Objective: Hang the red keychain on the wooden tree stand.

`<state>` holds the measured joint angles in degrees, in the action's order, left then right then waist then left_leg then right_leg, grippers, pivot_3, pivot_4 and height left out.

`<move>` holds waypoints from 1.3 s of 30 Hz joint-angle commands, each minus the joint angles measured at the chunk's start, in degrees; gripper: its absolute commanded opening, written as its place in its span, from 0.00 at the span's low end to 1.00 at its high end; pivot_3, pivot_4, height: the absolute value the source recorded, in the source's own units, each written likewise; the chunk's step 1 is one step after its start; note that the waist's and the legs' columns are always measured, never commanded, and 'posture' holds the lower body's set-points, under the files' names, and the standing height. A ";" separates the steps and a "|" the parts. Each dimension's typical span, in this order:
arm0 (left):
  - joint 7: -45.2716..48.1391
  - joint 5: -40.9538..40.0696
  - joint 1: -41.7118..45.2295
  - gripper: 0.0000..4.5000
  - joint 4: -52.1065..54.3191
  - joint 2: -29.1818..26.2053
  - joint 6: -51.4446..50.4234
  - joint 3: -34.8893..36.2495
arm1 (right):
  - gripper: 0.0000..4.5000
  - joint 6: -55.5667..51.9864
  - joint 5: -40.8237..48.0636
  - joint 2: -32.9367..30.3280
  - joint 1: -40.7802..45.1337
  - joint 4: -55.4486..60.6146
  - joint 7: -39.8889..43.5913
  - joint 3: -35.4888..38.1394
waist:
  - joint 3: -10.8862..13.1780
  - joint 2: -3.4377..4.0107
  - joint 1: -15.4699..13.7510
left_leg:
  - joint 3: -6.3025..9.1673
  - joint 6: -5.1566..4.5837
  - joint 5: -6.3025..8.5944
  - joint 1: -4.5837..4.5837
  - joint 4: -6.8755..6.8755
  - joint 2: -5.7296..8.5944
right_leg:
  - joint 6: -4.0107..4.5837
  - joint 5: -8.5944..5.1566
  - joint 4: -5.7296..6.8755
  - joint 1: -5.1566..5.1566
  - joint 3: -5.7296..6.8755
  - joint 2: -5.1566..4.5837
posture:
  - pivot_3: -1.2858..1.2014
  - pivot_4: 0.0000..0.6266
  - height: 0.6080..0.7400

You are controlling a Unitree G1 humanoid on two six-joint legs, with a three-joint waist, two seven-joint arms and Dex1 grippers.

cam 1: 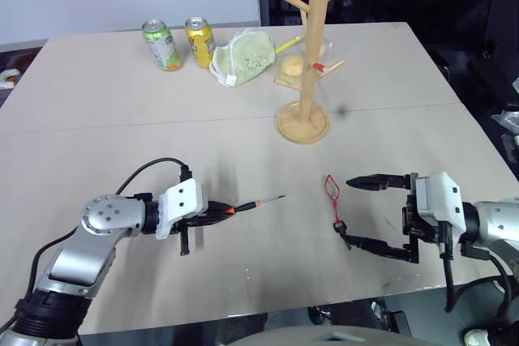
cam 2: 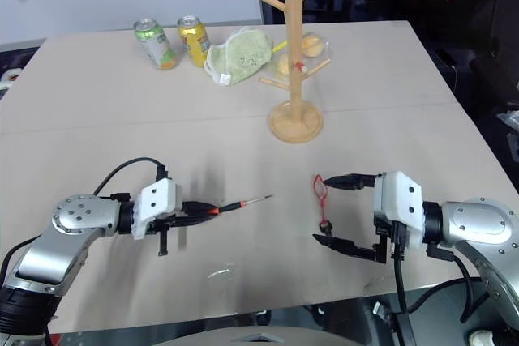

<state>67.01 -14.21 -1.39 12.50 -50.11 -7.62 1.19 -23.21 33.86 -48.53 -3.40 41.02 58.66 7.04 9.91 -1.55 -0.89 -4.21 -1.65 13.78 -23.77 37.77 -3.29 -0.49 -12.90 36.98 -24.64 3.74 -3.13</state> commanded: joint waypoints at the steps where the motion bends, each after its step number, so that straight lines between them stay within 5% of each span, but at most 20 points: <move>1: -0.82 0.60 0.22 0.00 -0.68 -0.51 0.76 0.62 | 1.00 2.56 -0.54 -0.48 2.88 -0.95 1.61 -0.41 | 0.00 0.01 0.06 | 0.00 0.00 0.00 0.00 0.03 0.00 | 0.00 0.00 0.03 0.00 0.00 0.00 | 0.52 0.24 1.00; 12: -10.84 -11.32 11.00 0.00 -9.18 -0.42 -20.10 15.36 | 1.00 -1.16 3.18 0.42 12.21 -1.21 0.04 -2.56 | 0.02 0.00 -0.09 | 0.13 0.00 0.00 0.02 0.64 -0.07 | 0.03 -0.02 0.81 -0.04 0.05 -0.01 | 0.52 0.24 1.00; 20: -38.33 -2.07 24.99 0.00 -41.63 2.09 -14.00 23.80 | 1.00 -4.31 6.11 4.01 20.91 -2.58 -2.72 -6.13 | -0.01 -0.13 0.43 | 0.01 0.00 -0.01 0.01 0.66 -0.01 | -0.19 0.13 0.88 -0.11 -0.12 0.06 | 0.52 0.24 1.00; 29: -40.94 0.55 24.97 0.00 -50.64 3.36 -11.74 22.22 | 1.00 -5.74 5.72 3.70 21.48 -2.24 -2.96 -6.69 | -0.17 -0.44 0.06 | -0.02 -0.02 0.00 -0.02 0.63 0.02 | 0.01 0.25 0.87 -0.06 0.00 -0.32 | 0.52 0.24 1.00; 30: -40.71 0.32 25.18 0.15 -51.15 3.41 -12.43 22.33 | 1.00 -5.72 5.62 3.64 21.29 -2.18 -3.02 -6.73 | -0.17 -0.44 0.08 | -0.03 -0.02 0.00 0.02 0.63 0.03 | 0.01 0.25 0.88 -0.06 0.00 -0.35 | 0.52 0.24 1.00; 33: -40.29 0.44 25.72 0.36 -51.97 3.21 -13.11 22.16 | 1.00 -5.61 5.45 3.61 20.98 -2.15 -3.20 -6.71 | -0.18 -0.44 0.13 | -0.04 -0.02 0.00 0.05 0.63 0.02 | -0.02 0.24 0.93 -0.06 0.00 -0.34 | 0.52 0.24 1.00; 39: -39.46 0.66 26.98 0.97 -53.17 1.51 -13.35 22.32 | 1.00 -5.77 5.36 3.48 20.02 -1.98 -3.91 -6.36 | -0.19 -0.42 -0.06 | 0.05 -0.01 -0.01 0.04 0.64 0.00 | 0.01 0.25 0.98 -0.06 0.10 -0.33 | 0.52 0.24 1.00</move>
<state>26.67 -13.66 25.16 -40.26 -47.93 -20.55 23.74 -28.96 38.91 -44.57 16.60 37.36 55.25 -0.69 9.72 -1.97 -0.95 -4.17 -1.67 13.77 -23.75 38.42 -3.28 -0.49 -12.65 37.94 -24.70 3.84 -3.49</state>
